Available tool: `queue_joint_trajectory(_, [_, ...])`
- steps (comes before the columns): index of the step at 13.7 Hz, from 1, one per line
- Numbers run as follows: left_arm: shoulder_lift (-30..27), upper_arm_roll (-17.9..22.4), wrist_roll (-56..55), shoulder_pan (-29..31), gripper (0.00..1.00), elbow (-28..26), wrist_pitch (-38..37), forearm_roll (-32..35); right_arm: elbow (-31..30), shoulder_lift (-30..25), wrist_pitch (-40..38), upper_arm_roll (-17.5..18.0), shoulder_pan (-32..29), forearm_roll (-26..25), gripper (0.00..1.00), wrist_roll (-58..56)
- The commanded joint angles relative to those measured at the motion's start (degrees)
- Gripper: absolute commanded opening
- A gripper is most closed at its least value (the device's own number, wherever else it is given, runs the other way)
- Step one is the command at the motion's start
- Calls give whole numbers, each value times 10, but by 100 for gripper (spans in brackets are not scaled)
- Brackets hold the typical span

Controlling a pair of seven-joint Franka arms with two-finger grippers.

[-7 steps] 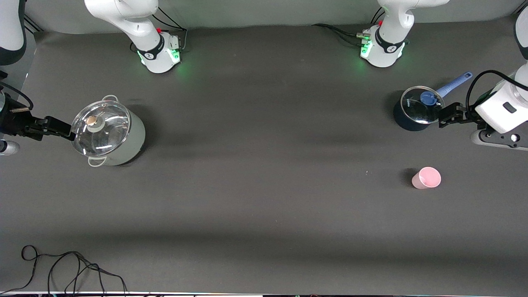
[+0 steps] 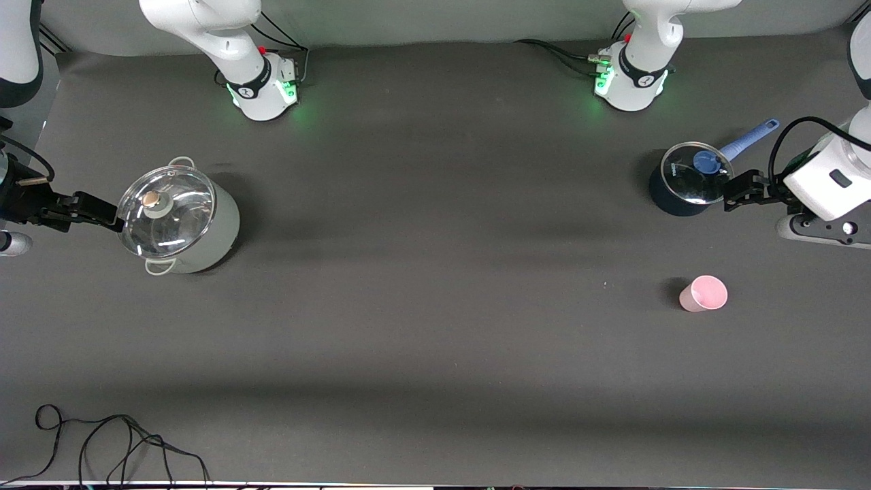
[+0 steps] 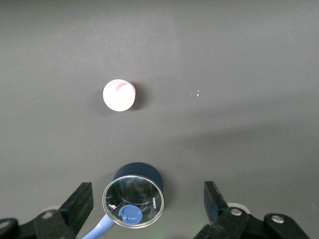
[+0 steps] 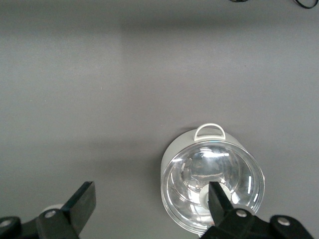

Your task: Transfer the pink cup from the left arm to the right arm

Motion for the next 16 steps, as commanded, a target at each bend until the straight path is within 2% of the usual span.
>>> queue_joint_trajectory(1, [-10,6,1,-6,99,-9,0,-1,3,-6,-9,-3,3,2,100,-11])
queue_joint_trajectory(7, [-9,12,44,0,99,-3,-30,6,4,-9,-10,-4,2,2,100,-12])
queue_joint_trajectory(9, [-9,13,77,22,99,-2,-35,6,4,-10,-10,-4,3,2,100,-10])
queue_joint_trajectory(16, [4,14,408,185,98,12,-32,13,4,-11,-10,-4,3,2,100,-7])
